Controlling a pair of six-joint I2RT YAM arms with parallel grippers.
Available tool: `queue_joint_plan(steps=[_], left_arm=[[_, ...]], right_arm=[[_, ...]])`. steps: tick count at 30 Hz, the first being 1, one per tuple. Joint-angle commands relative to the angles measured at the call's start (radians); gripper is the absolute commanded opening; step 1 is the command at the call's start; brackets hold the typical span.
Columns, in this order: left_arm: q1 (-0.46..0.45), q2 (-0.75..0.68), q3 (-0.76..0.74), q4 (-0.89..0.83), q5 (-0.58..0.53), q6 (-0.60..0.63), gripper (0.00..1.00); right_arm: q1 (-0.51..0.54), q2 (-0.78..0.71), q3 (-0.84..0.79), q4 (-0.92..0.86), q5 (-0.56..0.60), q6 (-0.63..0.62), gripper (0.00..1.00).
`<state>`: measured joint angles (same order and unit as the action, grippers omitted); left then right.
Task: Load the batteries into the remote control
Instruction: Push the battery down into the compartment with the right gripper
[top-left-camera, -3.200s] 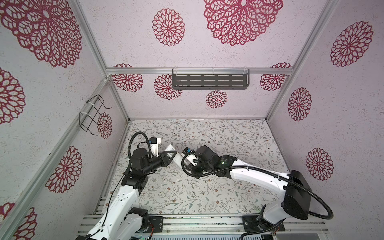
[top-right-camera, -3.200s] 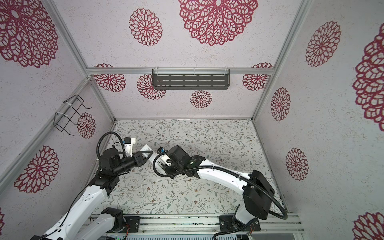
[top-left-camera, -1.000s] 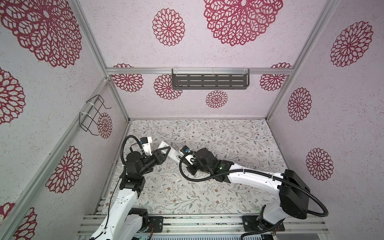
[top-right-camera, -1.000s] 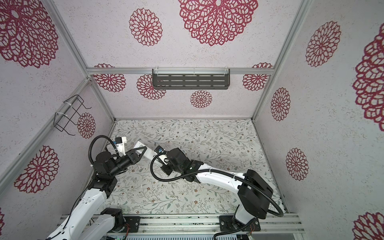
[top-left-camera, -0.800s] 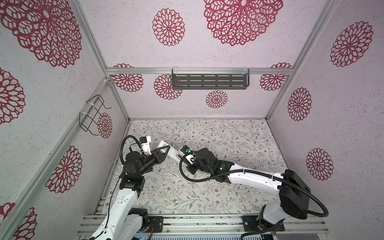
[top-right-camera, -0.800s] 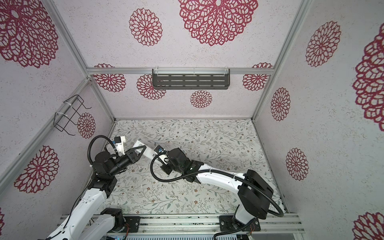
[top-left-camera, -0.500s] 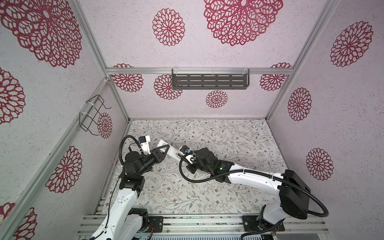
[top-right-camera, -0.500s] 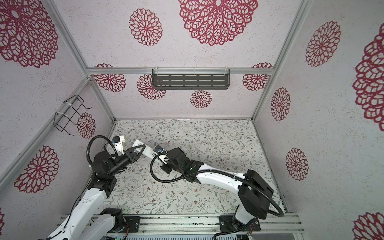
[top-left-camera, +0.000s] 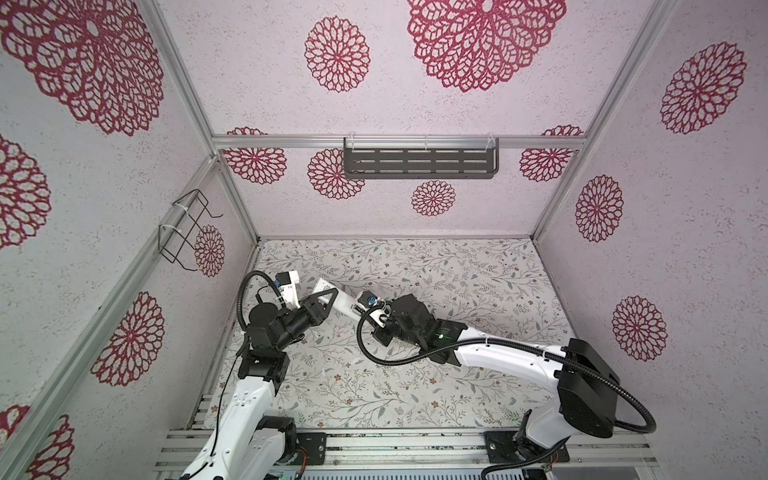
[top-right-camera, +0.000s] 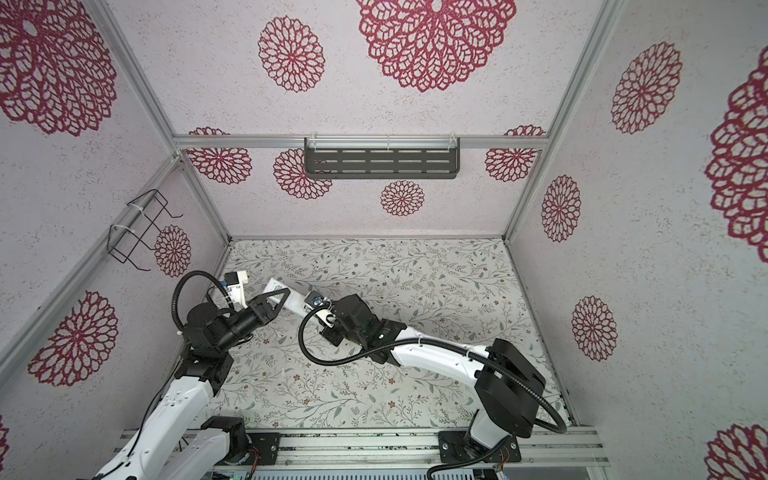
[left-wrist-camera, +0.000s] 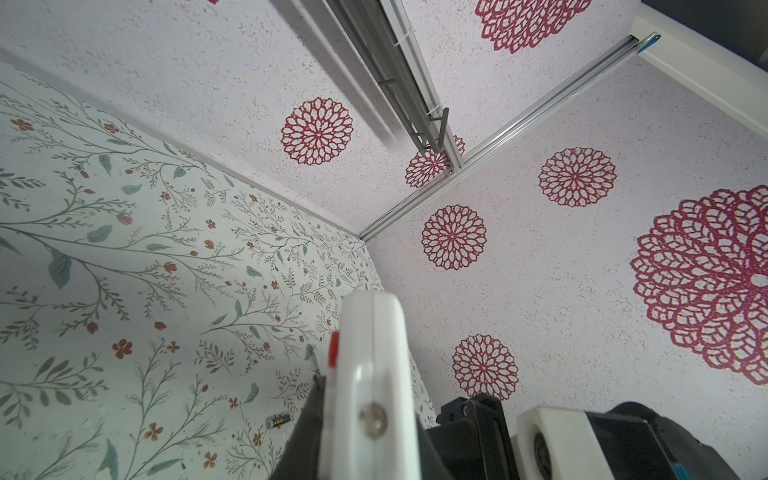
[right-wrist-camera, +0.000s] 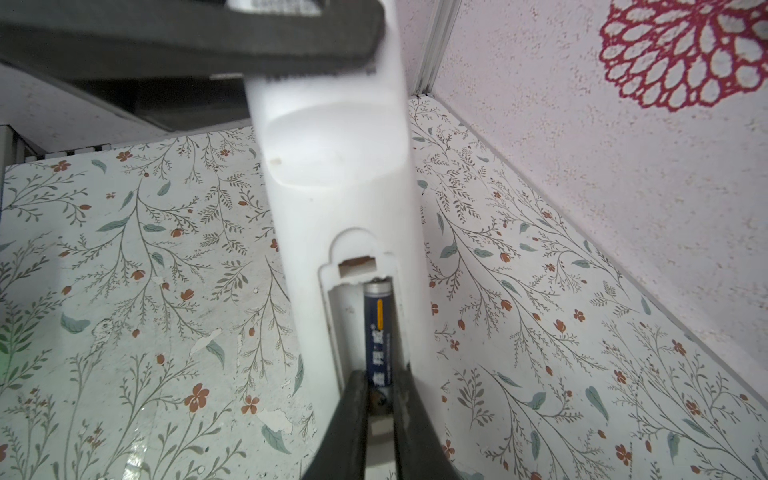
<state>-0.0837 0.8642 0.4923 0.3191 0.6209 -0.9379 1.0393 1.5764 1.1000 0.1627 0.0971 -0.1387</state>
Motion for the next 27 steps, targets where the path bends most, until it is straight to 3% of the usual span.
queue_joint_plan(steps=[1,15,27], left_arm=[[-0.048,-0.051,0.037,0.131,0.339,-0.17,0.05],[0.005,-0.088,0.042,-0.04,0.252,-0.059,0.05],[0.015,-0.07,0.031,-0.034,0.247,-0.052,0.05]], right_arm=[[-0.006,0.045,0.001,-0.04,0.067,0.002,0.19],[0.01,-0.007,-0.041,-0.108,0.086,0.003,0.23],[0.015,-0.048,-0.063,-0.136,0.054,-0.002,0.26]])
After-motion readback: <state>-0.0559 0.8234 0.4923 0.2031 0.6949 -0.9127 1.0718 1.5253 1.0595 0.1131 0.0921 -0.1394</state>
